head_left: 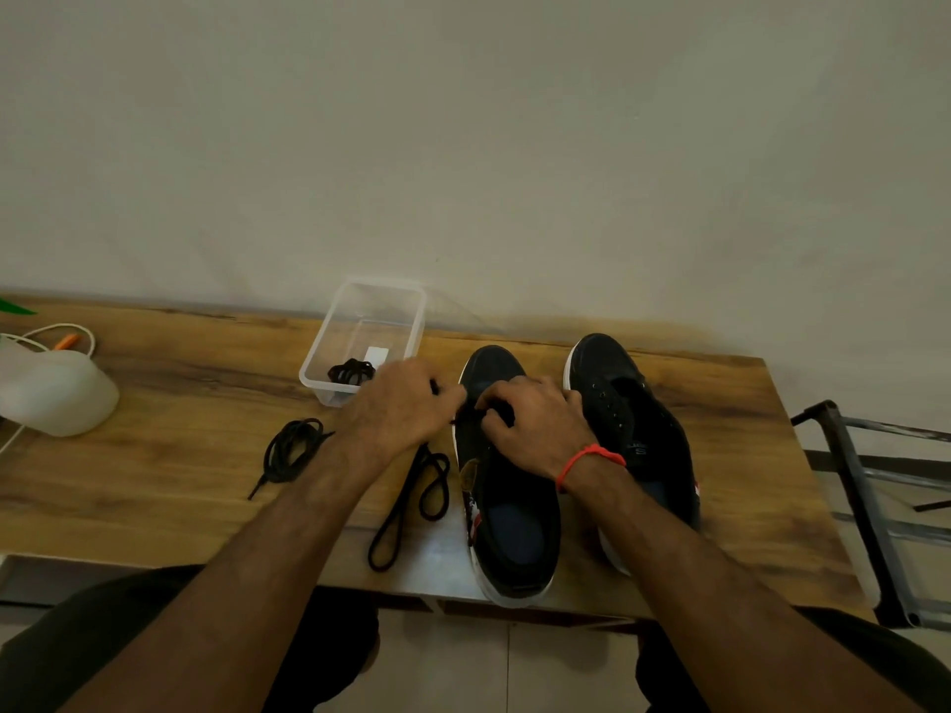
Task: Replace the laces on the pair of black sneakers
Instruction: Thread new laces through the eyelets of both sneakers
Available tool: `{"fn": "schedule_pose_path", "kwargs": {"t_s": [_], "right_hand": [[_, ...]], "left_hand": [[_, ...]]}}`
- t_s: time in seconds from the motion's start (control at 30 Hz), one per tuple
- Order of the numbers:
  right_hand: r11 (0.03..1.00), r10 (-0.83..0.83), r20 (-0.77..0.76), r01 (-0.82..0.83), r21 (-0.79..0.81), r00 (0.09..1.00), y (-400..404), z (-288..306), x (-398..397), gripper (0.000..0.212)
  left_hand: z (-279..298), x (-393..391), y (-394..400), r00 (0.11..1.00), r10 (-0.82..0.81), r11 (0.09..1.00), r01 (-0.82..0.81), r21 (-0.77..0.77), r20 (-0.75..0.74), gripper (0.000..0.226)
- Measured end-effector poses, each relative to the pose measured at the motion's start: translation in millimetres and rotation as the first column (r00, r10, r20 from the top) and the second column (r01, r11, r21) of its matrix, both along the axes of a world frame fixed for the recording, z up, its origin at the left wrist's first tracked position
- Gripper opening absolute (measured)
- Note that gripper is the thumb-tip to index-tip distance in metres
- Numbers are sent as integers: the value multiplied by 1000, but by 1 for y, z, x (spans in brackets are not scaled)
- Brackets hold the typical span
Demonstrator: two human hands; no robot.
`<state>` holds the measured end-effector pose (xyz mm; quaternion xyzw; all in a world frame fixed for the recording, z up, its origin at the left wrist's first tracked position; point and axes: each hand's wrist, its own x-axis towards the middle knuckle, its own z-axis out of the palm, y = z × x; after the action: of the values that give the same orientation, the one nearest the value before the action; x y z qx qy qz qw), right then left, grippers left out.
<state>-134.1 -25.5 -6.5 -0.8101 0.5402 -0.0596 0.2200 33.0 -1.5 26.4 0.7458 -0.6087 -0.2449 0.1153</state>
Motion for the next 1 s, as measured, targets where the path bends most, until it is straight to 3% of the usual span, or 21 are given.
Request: {"fn": "schedule_pose_path", "kwargs": {"t_s": [0.07, 0.13, 0.23, 0.37, 0.47, 0.67, 0.77, 0.87, 0.93, 1.0], "right_hand": [[1000, 5, 8, -5, 12, 1000, 0, -1, -1, 26], [1000, 7, 12, -7, 18, 1000, 0, -1, -2, 26], [1000, 12, 3, -12, 22, 1000, -1, 0, -2, 26], [999, 27, -16, -26, 26, 1000, -2, 2, -3, 26], [999, 37, -41, -36, 18, 998, -1, 6, -4, 24], [998, 38, -54, -36, 50, 998, 0, 9, -6, 22], [997, 30, -62, -25, 79, 998, -3, 7, -8, 19], [998, 1, -17, 0, 66, 1000, -7, 1, -8, 23], [999, -38, 91, 35, 37, 995, -9, -2, -5, 39], [999, -27, 265, 18, 36, 964, -9, -2, 0, 44]], "left_hand": [[0, -3, 2, 991, -113, 926, 130, 355, -69, 35], [-3, -3, 3, 984, -172, 859, 177, 481, -53, 37], [-11, 0, -1, 993, -107, 921, 121, 370, -57, 30], [-25, -4, 3, 994, -77, 997, 75, 32, 79, 19], [-39, -9, 5, 986, -167, 986, 167, 8, 29, 27], [-32, -7, 3, 998, -40, 995, 44, -89, 53, 10], [-13, 5, -3, 997, 41, 984, -51, -168, -59, 8], [7, 21, -9, 951, 103, 937, -191, -293, -292, 14], [16, 25, -12, 899, 45, 909, -218, -356, -435, 19], [21, 18, -10, 878, -43, 937, -130, -324, -476, 16]]}}
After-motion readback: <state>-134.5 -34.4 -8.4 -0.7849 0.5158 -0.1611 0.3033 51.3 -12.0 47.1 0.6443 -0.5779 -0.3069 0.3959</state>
